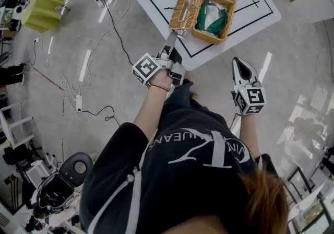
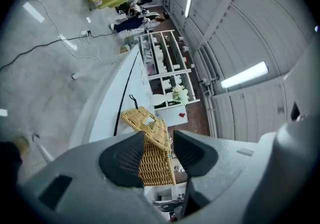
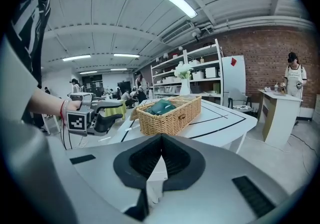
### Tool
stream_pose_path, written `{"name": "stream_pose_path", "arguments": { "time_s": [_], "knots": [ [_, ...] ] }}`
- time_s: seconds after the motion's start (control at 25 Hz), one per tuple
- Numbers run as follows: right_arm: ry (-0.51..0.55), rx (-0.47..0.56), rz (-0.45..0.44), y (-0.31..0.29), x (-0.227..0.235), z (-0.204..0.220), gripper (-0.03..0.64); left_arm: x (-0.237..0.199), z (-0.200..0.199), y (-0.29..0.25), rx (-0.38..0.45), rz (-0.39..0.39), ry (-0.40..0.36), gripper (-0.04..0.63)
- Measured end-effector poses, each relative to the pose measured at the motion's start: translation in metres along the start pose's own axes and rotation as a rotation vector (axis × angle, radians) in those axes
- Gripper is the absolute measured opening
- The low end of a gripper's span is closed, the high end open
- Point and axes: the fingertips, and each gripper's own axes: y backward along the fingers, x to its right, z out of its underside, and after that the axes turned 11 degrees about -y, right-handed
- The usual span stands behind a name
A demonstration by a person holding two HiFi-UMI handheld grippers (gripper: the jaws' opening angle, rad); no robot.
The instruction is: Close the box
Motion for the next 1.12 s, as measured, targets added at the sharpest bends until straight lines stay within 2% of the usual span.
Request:
{"name": "stream_pose_path", "arguments": {
  "time_s": [0.36, 0.64, 0.76, 0.88, 0.96, 1.04, 1.08, 1.12],
  "knots": [
    [-0.018, -0.006, 0.026, -0.007, 0.017, -0.004, -0.003, -0.014, 0.002, -0.022, 0.021, -0.014, 0.147, 0.181],
    [-0.029, -0.005, 0.054, 0.001, 0.025, -0.005, -0.003, -0.022, 0.001, -0.030, 0.040, -0.043, 0.189, 0.181],
    [-0.037, -0.005, 0.067, 0.005, 0.030, -0.002, -0.003, -0.027, 0.004, -0.030, 0.048, -0.068, 0.196, 0.138],
    [-0.044, -0.007, 0.076, 0.008, 0.035, 0.000, -0.003, -0.029, 0.005, -0.031, 0.067, -0.077, 0.227, 0.124],
    [-0.046, -0.008, 0.076, 0.009, 0.036, 0.001, -0.003, -0.029, 0.007, -0.031, 0.069, -0.088, 0.276, 0.134],
    [-0.048, -0.008, 0.074, 0.009, 0.036, 0.001, -0.003, -0.027, 0.011, -0.035, 0.057, -0.078, 0.373, 0.151],
    [-0.048, -0.008, 0.073, 0.008, 0.036, 0.002, -0.003, -0.024, 0.014, -0.038, 0.050, -0.064, 0.420, 0.186],
    [-0.048, -0.008, 0.072, 0.008, 0.036, 0.002, -0.003, -0.022, 0.015, -0.040, 0.048, -0.053, 0.451, 0.194]
  ]
}}
